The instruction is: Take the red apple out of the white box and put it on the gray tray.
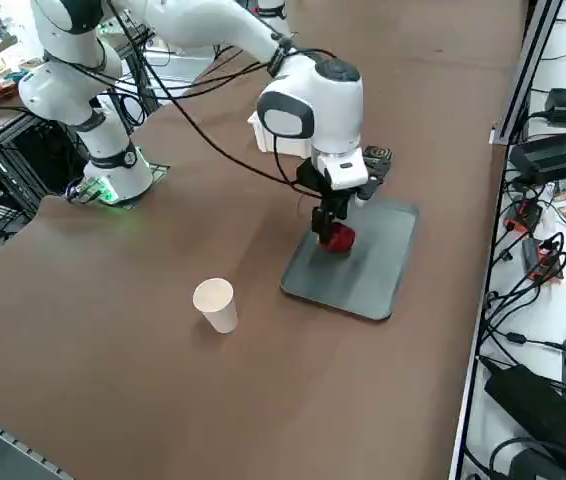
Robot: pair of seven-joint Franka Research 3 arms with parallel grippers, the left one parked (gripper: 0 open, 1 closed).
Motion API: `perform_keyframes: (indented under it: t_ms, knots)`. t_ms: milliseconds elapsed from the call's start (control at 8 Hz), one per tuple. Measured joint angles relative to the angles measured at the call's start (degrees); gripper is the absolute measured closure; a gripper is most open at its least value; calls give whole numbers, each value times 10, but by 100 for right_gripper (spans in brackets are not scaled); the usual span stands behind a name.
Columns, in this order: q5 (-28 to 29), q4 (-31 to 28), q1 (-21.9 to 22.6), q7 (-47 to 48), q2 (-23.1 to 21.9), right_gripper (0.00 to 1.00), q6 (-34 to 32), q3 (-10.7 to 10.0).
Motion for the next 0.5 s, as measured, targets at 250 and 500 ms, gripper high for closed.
perform_keyframes:
  t_ms: [250, 500]
  knots:
    - [0, 24, -1, 0, -45, 0, -50, 1]
    - [9, 80, -1, 0, -104, 0, -145, 6]
